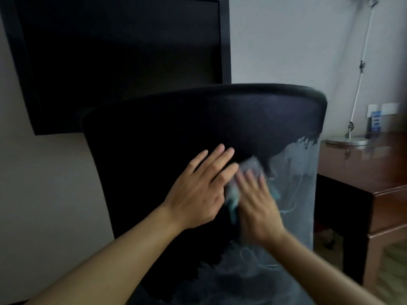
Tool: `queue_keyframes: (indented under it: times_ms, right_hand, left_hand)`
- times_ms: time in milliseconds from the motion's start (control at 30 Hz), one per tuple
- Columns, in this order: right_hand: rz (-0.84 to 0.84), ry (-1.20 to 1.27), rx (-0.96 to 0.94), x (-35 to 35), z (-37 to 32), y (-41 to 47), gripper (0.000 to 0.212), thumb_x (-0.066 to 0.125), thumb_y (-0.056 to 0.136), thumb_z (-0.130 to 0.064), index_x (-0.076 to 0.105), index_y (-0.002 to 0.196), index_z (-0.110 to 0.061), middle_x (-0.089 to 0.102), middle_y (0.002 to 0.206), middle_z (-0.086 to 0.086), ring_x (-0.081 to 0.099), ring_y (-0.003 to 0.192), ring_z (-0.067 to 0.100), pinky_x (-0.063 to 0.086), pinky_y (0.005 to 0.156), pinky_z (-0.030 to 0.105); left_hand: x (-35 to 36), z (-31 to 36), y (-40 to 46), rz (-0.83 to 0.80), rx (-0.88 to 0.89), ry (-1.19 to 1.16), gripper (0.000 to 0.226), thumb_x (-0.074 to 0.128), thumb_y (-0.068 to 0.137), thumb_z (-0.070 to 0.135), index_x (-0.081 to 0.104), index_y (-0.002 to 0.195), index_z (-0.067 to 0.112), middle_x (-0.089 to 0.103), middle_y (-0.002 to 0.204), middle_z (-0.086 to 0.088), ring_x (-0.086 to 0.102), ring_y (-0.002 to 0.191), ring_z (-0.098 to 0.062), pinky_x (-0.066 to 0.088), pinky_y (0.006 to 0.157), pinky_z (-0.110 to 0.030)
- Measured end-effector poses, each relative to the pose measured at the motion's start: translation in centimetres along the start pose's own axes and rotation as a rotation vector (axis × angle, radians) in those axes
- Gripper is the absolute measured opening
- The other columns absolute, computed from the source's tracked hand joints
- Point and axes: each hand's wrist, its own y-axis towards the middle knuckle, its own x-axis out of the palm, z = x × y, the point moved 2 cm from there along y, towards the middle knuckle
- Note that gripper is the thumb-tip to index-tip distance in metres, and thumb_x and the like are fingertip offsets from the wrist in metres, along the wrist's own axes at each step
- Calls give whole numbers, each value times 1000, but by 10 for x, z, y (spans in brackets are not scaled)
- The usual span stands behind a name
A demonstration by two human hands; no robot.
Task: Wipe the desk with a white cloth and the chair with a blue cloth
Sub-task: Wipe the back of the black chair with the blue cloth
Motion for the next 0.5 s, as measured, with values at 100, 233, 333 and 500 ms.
queue_keyframes:
  times_ms: [100,233,333,500]
  right_hand:
    - [-229,-81,-189,18,-18,-78,50,27,98,-17,40,144,-3,49,144,11,24,146,27,16,120,46]
    - [-185,-75,-167,-2,12,-51,53,37,92,-19,39,144,-7,41,148,10,19,147,24,13,121,45]
    - [78,-60,156,-36,56,25,55,40,87,-12,39,141,0,31,150,19,21,145,33,15,119,52]
    - [288,-45,362,-48,90,70,54,36,91,-1,32,143,10,21,154,24,15,146,39,14,118,58]
  left_hand:
    - [10,16,-3,-59,72,-7,54,57,84,18,49,137,9,41,152,-16,30,146,-30,31,115,-49]
    - [18,26,7,-93,128,15,54,57,82,22,54,135,11,42,152,-13,31,146,-28,31,114,-48]
    - [17,17,24,-27,-20,0,57,61,81,17,54,136,4,42,152,-15,33,145,-28,32,114,-47]
    - [20,20,46,24,21,-32,53,56,86,16,52,138,5,41,152,-15,30,146,-28,29,116,-48]
